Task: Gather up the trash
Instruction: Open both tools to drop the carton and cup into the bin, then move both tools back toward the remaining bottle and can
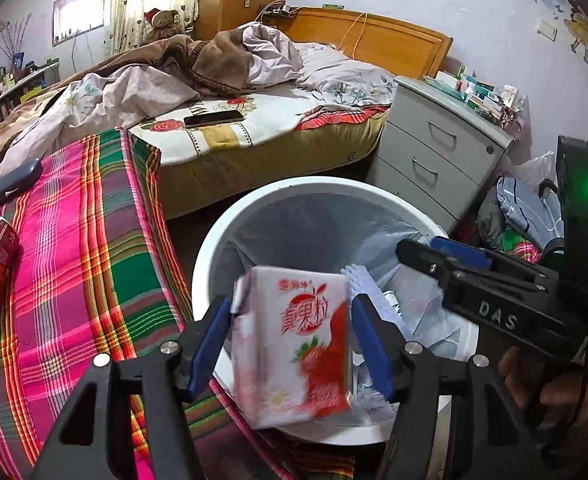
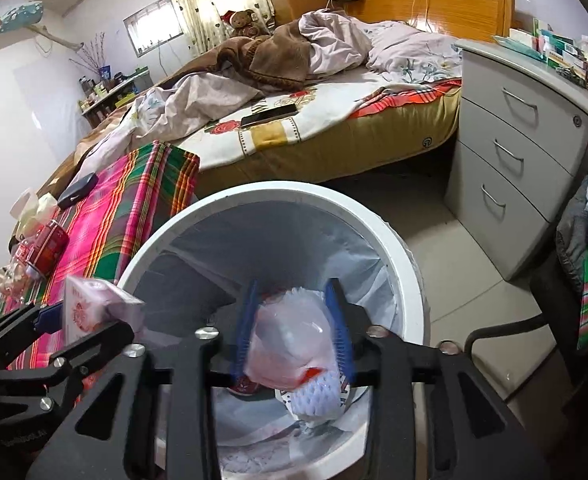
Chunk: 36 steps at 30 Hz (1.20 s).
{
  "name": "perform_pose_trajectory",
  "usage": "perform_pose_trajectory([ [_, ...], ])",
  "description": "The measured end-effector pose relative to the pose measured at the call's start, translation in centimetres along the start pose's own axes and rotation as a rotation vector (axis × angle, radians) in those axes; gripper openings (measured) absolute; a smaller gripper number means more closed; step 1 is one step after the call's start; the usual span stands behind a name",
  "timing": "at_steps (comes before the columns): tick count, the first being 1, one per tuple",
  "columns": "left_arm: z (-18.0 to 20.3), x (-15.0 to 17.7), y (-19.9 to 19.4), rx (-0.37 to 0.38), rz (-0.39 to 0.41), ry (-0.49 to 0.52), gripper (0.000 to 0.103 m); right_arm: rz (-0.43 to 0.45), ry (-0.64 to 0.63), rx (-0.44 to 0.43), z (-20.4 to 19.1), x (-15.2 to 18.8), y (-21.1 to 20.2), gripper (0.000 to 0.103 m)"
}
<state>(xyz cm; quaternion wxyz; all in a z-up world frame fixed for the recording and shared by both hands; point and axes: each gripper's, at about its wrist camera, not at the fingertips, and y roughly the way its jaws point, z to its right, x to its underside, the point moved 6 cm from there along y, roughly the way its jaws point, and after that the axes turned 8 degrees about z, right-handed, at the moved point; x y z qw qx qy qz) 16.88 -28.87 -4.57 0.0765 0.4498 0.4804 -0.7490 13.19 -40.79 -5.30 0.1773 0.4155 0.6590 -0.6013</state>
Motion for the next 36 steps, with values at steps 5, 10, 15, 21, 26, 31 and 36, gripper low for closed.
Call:
perform_pose_trajectory([
  [5,-0.2,-0.2,-0.4,-0.003,0.013,0.001,0.066,0.009,-0.002,-0.002,-0.2,-0.1,-0.2,0.064],
  [10,-0.7,-0.5,-1.5,-0.008,0.034,-0.005,0.066,0.026,0.007,-0.004,-0.3,-0.4,-0.8,0.064],
  [15,-1.7,-0.6,-2.5,-0.028,0.052,-0.019,0.066,0.046,0.002,-0.005,-1.0,-0.8,-1.7,0.064],
  [21,-3.1,-0.4,-4.3,-0.053,0.078,-0.039,0.066,0.072,-0.018,-0.016,-2.5,-1.1,-2.5,0.064],
  [26,-4.4,0.0,-5.7,-0.085,0.095,-0.045,0.066,0.085,-0.036,-0.03,-3.9,-1.1,-2.9,0.064],
  [31,-6.4,0.4,-7.1,-0.113,0.113,-0.067,0.066,0.092,-0.055,-0.052,-5.5,-1.0,-2.9,0.064],
  [36,-8.6,0.8,-8.5,-0.156,0.132,-0.086,0.066,0.098,-0.071,-0.078,-7.4,-0.9,-2.9,0.064],
])
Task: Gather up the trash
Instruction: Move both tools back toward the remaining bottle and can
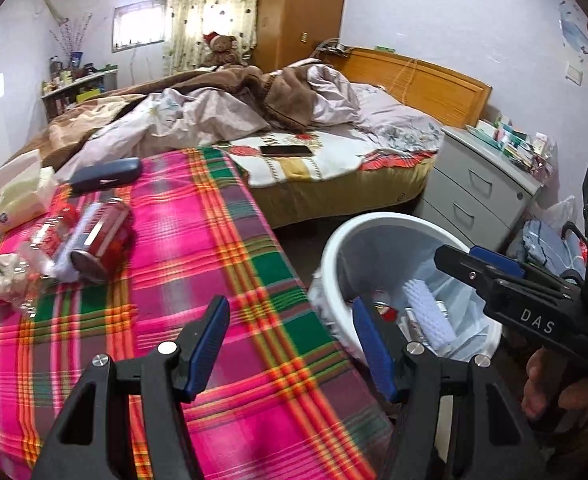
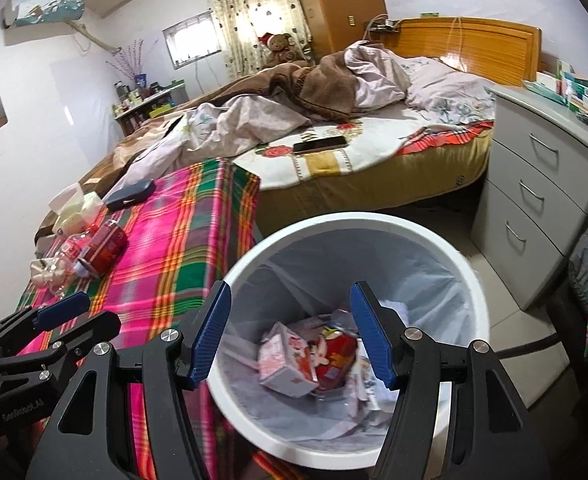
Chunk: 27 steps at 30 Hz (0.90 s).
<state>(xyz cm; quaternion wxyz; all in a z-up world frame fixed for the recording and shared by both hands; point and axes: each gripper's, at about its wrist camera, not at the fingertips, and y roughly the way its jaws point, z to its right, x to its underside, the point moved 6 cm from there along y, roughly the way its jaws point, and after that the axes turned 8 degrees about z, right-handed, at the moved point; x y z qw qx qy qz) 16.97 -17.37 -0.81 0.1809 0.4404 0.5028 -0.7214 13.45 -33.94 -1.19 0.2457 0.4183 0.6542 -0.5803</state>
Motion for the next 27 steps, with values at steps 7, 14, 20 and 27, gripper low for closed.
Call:
perform_pose_trajectory([
  [7,-3.6,0.3,-1.1,-0.05,0.013,-0.042,0.066,0.0,-0.024,-0.037,-3.1,0.1,0.4,0.064],
  [14,-9.1,0.9,-2.3,-0.127,0.024,-0.107,0.066,-0.014,-0.062,-0.084,-6.6,0.4,1.6,0.064],
  [20,-13.7,1.1,-3.3,-0.197,0.035,-0.163,0.066,-0.036,-0.083,-0.121,-9.5,0.5,3.0,0.064],
  [27,-18.7,1.1,-4.0,-0.262,0.044,-0.205,0.066,-0.054,-0.105,-0.159,-12.7,0.5,4.3,0.064],
])
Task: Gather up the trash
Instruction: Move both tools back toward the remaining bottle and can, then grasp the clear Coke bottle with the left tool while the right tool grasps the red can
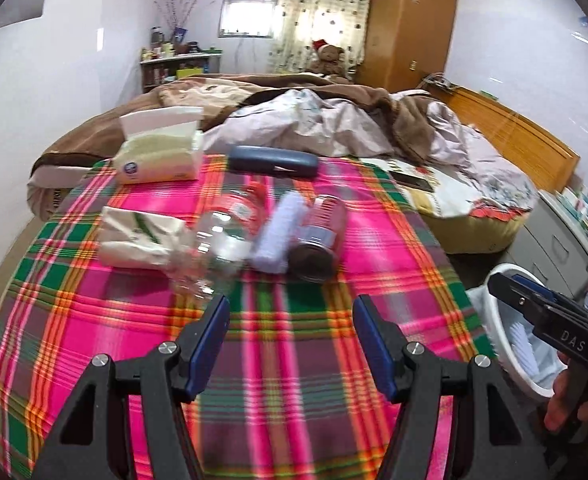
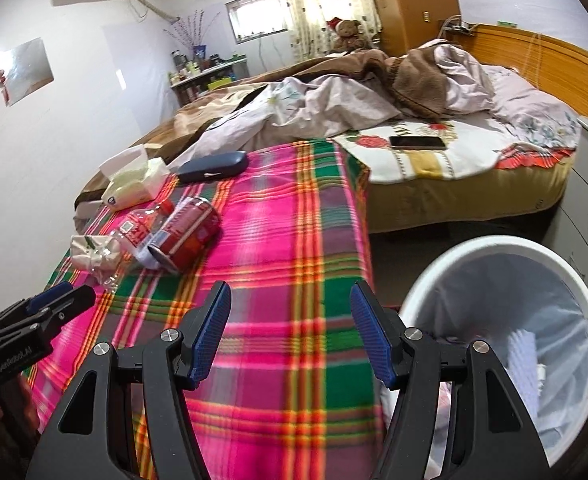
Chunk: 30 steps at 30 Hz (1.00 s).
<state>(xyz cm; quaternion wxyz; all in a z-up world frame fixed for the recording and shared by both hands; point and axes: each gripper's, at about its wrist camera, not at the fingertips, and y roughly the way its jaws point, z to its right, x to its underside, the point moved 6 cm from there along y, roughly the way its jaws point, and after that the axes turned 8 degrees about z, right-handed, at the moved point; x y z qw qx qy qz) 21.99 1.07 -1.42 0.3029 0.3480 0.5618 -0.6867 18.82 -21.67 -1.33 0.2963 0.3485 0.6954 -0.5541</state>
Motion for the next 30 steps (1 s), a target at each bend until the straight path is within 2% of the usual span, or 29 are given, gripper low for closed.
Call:
perform_pose_trajectory([
  [11,-4.7,-3.1,2.9,-0.036,-0.01,-0.004,0.066,-0.033,-0.027,-0.054,-4.7,-2.2,4.3,0.064],
  [13,-5.1,-3.6,3.8,-0.015,-0.021,-0.008,0.066,-0.039,-0.026,-0.068,-5.5,-2.5,5.3,0.064],
  [17,-5.6,-4.2,5.5,-0.022,-0.042,0.019,0.066,-0.072,-0.013,-0.093,-7.0,-2.9,7.6,0.064],
  [19,-5.6,-4.5,6.3,0.006,-0.055,0.021,0.066,-0.078,-0.009,-0.095,-7.5,-3.1,8.5,0.064],
  [25,-5.3,-4.0,8.7,0.034,-0.106,0.052,0.066,-0.135,0.007,-0.119,-9.0,-3.4,11.6,0.064],
  [30,-5.6,-3.8,9.9,0.055,-0.125,0.044,0.066,-0.184,-0.016,-0.094,-9.4,-2.8,13.3,0.063],
])
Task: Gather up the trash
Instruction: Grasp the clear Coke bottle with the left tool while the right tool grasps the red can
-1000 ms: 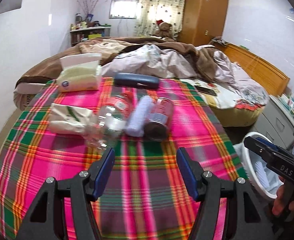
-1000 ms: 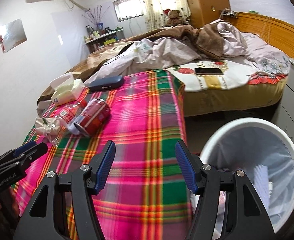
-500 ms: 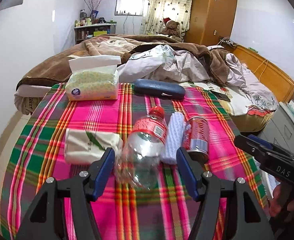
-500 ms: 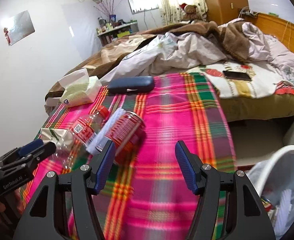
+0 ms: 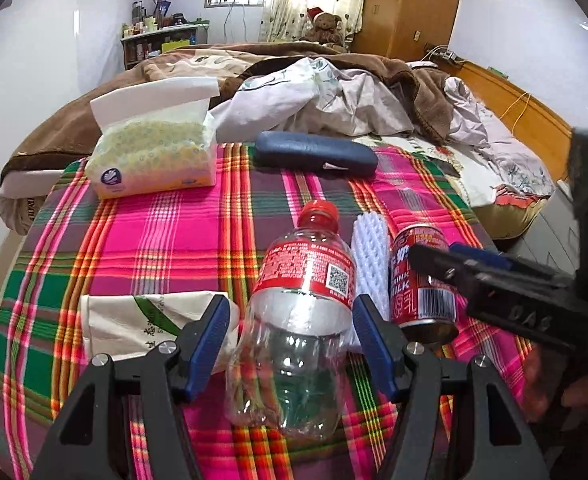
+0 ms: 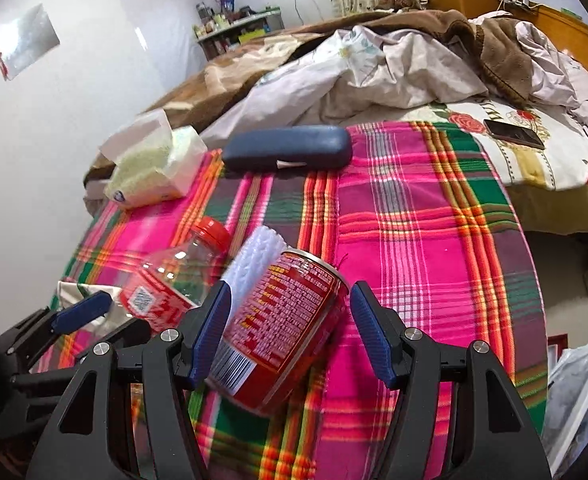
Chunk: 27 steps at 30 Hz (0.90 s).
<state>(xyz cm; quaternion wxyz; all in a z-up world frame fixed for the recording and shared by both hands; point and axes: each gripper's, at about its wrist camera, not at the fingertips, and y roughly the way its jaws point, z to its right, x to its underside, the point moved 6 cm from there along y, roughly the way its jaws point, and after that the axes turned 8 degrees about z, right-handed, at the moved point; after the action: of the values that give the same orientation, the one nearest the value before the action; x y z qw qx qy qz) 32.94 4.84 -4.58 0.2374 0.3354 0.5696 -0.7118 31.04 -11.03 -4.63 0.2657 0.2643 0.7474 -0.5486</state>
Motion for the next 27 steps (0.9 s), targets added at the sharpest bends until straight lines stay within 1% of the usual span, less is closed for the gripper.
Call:
perform_pose_trajectory([
  [2,0.1,-0.2,0.3,0.002,-0.001,0.013,0.066,-0.023,-0.005,-0.001,0.0,0.4,0.6,0.064],
  [5,0.1,0.1,1.1,0.016,-0.034,0.01,0.066,-0.017,-0.022,-0.004,-0.2,0.3,0.6,0.064],
  [7,0.1,0.2,1.3,0.014,-0.038,0.015,0.066,-0.023,-0.05,-0.001,-0.2,0.3,0.4,0.064],
  [9,0.2,0.1,1.5,0.013,-0.038,0.019,0.066,-0.028,-0.079,0.015,0.0,0.3,0.1,0.064],
  [13,0.3,-0.3,1.9,0.003,-0.043,0.031,0.066,-0.037,-0.093,0.07,0.8,0.1,-0.3,0.064],
  [16,0.5,-0.4,2.3,0.006,-0.056,0.029,0.066,-0.047,-0.094,0.081,0.8,0.0,0.0,0.064],
  [20,1.0,-0.2,2.5,-0.007,-0.074,0.047,0.066,-0.072,-0.107,0.094,0.6,0.0,0.4,0.065],
  [25,1.3,-0.1,2.7,-0.013,-0.078,0.041,0.066,-0.11,-0.115,0.149,2.0,0.9,-0.3,0.065],
  [27,1.6,-0.1,3.0,-0.014,-0.081,0.044,0.066,-0.116,-0.1,0.159,2.6,1.0,0.0,0.065],
])
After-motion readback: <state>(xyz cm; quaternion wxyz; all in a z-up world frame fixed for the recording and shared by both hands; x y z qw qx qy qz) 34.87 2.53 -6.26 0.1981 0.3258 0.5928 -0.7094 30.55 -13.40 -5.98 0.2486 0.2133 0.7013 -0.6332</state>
